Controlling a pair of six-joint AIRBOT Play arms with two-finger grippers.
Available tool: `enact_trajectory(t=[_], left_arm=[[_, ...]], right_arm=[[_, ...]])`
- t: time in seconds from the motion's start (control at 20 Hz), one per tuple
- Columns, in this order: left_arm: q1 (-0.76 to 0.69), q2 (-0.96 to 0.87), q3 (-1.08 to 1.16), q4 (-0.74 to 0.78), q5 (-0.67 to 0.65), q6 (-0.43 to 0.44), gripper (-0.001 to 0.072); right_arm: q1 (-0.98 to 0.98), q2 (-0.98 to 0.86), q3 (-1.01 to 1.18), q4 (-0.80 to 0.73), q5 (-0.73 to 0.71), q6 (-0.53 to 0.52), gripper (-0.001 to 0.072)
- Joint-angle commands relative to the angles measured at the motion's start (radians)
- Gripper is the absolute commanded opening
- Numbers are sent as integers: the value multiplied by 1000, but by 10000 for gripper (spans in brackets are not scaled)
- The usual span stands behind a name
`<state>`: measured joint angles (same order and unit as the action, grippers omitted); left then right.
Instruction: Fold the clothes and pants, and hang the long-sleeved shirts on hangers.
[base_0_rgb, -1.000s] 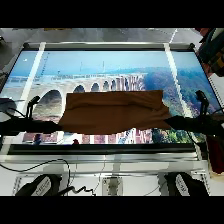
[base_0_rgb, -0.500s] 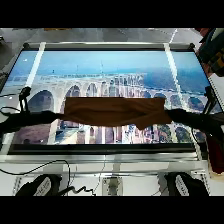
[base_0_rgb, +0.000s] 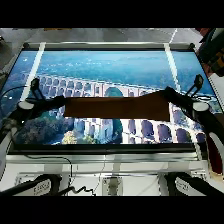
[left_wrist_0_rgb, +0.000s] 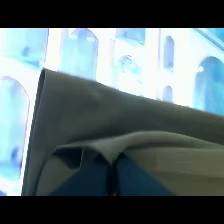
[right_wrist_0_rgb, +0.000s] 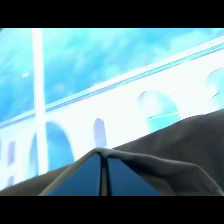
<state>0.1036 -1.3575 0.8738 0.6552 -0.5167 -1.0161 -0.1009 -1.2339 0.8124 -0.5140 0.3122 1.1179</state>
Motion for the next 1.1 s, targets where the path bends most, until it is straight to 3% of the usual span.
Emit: enact_trajectory(t=[0.0, 0.05, 0.25, 0.5, 0.65, 0.85, 0.9, 0.95, 1.0, 1.05], left_arm=[[-54, -153, 95, -13, 55, -6, 325], [-54, -160, 105, -13, 54, -5, 703], [14, -138, 105, 66, -8, -3, 701], [173, -160, 105, 191, -299, -50, 696], [181, -196, 105, 192, -359, -48, 695], [100, -224, 106, 13, -313, 166, 685], [72, -224, 106, -23, -269, 173, 647], [41, -224, 107, -46, -225, 172, 479], [11, -224, 113, -45, -201, 174, 233], [-11, -224, 126, -42, -198, 196, 36]], right_arm=[[12, -156, 58, 13, -115, 0, 558], [11, -163, 58, 12, -115, 0, 629], [-24, -153, 58, -6, -6, -1, 627], [-54, -153, 58, -131, 226, -1, 625], [-54, -163, 58, -137, 327, 0, 591], [-27, -163, 58, -138, 359, 0, 547], [-6, -163, 58, -138, 357, -1, 536], [19, -163, 58, -139, 348, -1, 458], [51, -163, 58, -139, 338, -2, 411], [82, -163, 58, -139, 317, -1, 368]])
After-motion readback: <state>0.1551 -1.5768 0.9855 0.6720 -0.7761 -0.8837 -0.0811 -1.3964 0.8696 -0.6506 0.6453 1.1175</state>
